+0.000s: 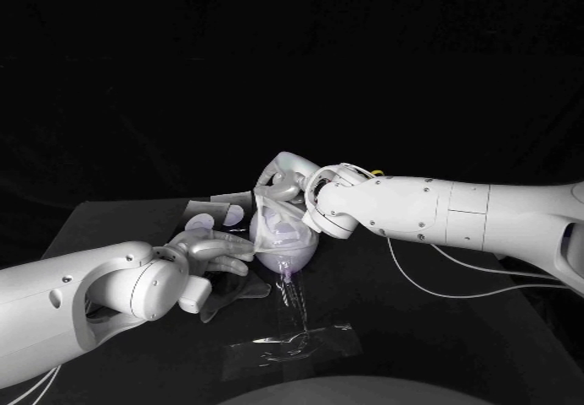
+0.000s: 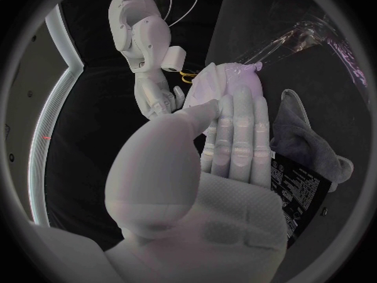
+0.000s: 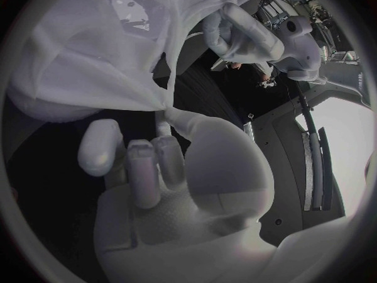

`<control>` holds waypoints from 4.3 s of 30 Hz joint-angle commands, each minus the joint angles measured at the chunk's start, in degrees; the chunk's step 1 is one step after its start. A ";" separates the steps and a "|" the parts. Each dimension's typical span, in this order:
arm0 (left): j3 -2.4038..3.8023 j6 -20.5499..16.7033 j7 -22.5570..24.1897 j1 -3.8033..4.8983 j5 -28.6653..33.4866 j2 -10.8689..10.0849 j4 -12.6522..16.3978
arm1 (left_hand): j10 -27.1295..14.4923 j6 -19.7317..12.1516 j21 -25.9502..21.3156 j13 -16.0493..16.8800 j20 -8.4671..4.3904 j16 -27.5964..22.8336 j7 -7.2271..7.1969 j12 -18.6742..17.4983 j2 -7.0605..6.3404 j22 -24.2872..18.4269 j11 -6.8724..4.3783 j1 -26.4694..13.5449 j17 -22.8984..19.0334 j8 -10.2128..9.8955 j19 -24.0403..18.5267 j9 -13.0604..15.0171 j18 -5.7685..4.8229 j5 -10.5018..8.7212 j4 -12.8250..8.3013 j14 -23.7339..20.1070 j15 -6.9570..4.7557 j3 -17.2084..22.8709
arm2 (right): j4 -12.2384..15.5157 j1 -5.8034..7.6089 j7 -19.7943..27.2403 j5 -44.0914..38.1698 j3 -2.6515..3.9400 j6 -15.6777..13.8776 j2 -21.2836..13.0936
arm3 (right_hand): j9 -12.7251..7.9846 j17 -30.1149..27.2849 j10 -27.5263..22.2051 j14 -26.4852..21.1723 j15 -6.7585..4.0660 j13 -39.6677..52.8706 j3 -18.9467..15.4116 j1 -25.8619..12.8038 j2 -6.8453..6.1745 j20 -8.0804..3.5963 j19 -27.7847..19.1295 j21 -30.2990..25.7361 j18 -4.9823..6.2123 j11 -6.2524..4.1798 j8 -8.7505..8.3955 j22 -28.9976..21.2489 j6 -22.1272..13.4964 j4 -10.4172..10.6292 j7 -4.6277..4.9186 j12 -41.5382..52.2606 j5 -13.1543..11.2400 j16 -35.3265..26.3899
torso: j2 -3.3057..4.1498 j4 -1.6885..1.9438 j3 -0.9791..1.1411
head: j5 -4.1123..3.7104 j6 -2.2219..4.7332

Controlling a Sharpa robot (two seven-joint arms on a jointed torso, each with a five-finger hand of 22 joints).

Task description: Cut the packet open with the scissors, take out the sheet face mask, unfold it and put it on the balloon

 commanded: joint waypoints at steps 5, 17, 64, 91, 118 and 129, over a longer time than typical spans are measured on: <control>0.05 1.15 -1.72 0.03 -0.80 0.04 -0.19 | 1.32 -0.37 -0.18 -0.02 0.29 -0.45 0.19 0.15 -0.03 -0.27 -1.02 -1.00 0.25 -0.24 0.14 0.08 0.58 0.20 0.75 -0.14 -0.29 0.27 | -0.79 -0.23 -2.73 -2.32 0.02 2.29 0.54 | -1.28 15.10 0.99 5.93 1.01 6.70 -5.87 -5.11 -4.06 0.73 -1.55 -2.14 0.80 1.55 -2.55 -1.78 -3.35 3.30 1.37 -2.30 -0.14 0.37 | 0.01 0.01 -0.01 | 0.39 -0.20; 0.05 3.78 -4.94 0.04 -3.71 -0.06 -0.55 | 1.29 -0.94 -3.25 0.36 1.77 -0.08 -0.45 0.62 -2.44 -2.56 -1.42 -4.89 1.80 -0.83 0.57 0.20 0.70 0.18 4.18 -0.26 -0.27 -1.07 | -0.71 -0.42 -3.77 -4.28 0.01 3.27 0.56 | -2.66 13.43 -0.97 5.32 2.47 4.97 -15.98 -8.17 -6.99 2.20 -3.84 -5.46 1.47 3.12 -6.11 -4.07 -7.93 11.13 2.96 -4.44 -0.25 -0.26 | -0.04 -0.05 0.04 | 0.66 -0.27; 1.02 4.93 16.92 0.22 -9.76 -1.42 -8.92 | -11.63 -4.69 -15.98 1.98 2.47 5.03 1.36 6.43 -4.44 -12.77 0.90 4.03 7.41 -1.12 9.38 -0.65 0.91 0.25 16.49 -3.78 1.29 -13.59 | 10.82 1.03 19.92 20.24 0.09 -7.19 -19.29 | -3.18 15.10 0.67 5.93 2.32 6.59 -20.63 9.59 1.68 2.32 0.65 -0.56 0.29 2.86 -7.35 2.31 -4.94 5.91 2.80 -0.83 -0.03 0.37 | 0.23 -0.32 0.02 | 0.37 0.49; 3.50 3.96 24.78 0.75 -21.58 5.26 -17.37 | -19.69 -6.61 -16.45 3.68 3.75 9.09 3.12 11.56 -5.76 -11.93 3.20 5.26 9.91 -3.26 2.15 -2.82 -0.90 0.07 18.08 -19.15 4.40 -17.40 | 12.64 -2.68 12.67 3.59 0.05 -8.22 -21.59 | -3.75 15.10 4.61 5.93 1.04 12.58 -18.27 13.35 -0.58 1.12 2.98 2.28 -0.37 1.45 -6.42 5.33 0.12 0.73 1.21 6.21 -0.12 0.37 | 1.09 -0.30 0.12 | -1.31 1.18; 3.45 0.52 24.48 0.41 -36.80 6.53 -16.13 | -48.46 -32.43 -41.26 -1.56 10.18 -20.19 -0.92 -2.57 -10.15 -24.20 6.80 5.61 -16.67 -15.73 -37.76 -10.97 -6.51 0.68 19.51 -58.91 12.09 -48.17 | 10.69 -3.39 12.18 -0.86 0.17 -6.95 -16.34 | -4.97 15.10 4.09 5.93 1.73 11.87 -19.75 9.90 -2.20 1.51 2.02 0.84 -0.12 2.32 -8.59 4.34 -1.52 1.90 2.21 5.37 -0.22 0.37 | 3.85 -0.21 -0.25 | -0.80 2.61; 3.07 0.63 23.43 -0.48 -39.93 8.36 -16.72 | -54.96 -34.11 -41.91 -1.71 10.04 -21.55 2.29 -4.89 -10.56 -24.21 4.97 5.14 -18.30 -16.69 -39.35 -11.47 -6.29 0.64 19.55 -61.50 10.21 -48.56 | 12.14 -3.14 12.98 0.03 0.46 -7.38 -16.60 | -5.12 15.10 4.25 5.93 1.78 12.12 -20.28 8.56 -1.63 1.66 2.22 1.07 -0.15 2.31 -8.76 4.68 -1.03 2.98 2.12 5.65 -0.21 0.37 | 4.64 -0.40 -0.36 | -0.48 2.91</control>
